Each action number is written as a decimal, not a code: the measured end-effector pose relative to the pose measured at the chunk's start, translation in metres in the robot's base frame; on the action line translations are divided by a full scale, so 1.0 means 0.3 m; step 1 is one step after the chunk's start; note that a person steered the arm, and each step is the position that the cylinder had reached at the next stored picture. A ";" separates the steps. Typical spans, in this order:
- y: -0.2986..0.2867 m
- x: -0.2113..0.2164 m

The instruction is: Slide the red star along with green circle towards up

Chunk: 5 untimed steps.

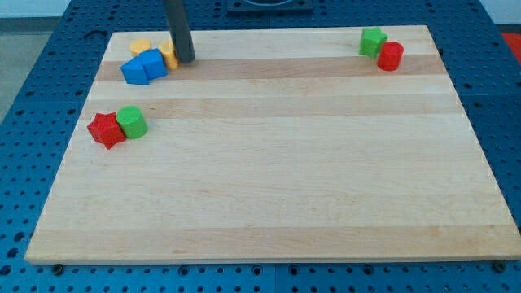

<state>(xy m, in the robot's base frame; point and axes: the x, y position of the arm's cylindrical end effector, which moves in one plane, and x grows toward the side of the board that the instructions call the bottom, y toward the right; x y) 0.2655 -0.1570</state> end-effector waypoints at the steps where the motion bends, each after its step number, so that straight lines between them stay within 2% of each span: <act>1: -0.045 0.000; 2: -0.035 0.016; 3: 0.044 0.099; 5: 0.045 0.102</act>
<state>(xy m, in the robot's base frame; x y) 0.2962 -0.1436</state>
